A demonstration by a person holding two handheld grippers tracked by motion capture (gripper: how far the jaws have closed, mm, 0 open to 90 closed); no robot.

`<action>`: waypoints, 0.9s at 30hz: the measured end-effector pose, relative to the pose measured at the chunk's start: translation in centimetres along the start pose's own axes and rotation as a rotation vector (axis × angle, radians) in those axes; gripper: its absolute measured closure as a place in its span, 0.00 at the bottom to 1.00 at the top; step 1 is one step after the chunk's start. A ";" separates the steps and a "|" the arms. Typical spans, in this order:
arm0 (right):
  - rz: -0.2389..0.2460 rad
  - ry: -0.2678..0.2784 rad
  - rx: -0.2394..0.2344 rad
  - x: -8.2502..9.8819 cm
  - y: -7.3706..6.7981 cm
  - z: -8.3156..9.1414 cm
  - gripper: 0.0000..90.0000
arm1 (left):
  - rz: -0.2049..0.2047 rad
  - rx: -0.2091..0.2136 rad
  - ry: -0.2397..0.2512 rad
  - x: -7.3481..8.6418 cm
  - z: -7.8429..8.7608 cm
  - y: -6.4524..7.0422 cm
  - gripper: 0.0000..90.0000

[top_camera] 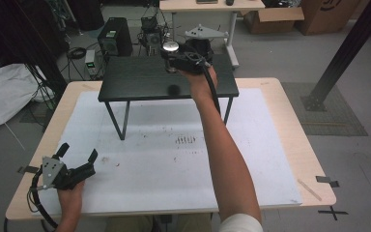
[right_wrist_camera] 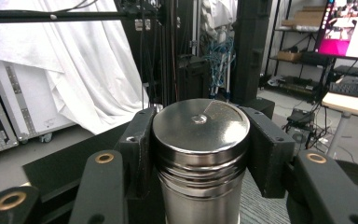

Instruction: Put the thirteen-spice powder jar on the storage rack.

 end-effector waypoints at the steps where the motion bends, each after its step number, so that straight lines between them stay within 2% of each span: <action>1: -0.001 -0.007 0.004 0.0 0.1 -0.3 0.54 | 0.000 0.000 0.000 0.0 0.0 0.0 0.00; 9: -0.005 -0.052 0.001 0.2 0.0 -2.2 0.54 | 0.000 0.000 0.000 0.0 0.0 0.0 0.00; 11: -0.022 -0.068 -0.003 0.5 -0.1 -2.8 0.54 | 0.000 0.001 0.001 0.0 0.0 0.0 0.00; 19: -0.042 -0.117 -0.016 1.3 -0.2 -4.0 0.54 | -0.003 0.001 -0.002 0.0 0.0 0.0 0.00; 27: -0.054 -0.142 -0.031 1.9 -0.3 -4.5 0.54 | -0.003 0.001 -0.003 0.0 0.0 0.0 0.00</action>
Point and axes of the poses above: each handheld gripper's, and its own axes: z roughly backward along the jaws, x roughly out of its underside, y roughly to its right, the point moved 8 cm from there along -z, roughly forward along the jaws, and after that the axes turned 4 degrees about -y, right-handed, at the moved point
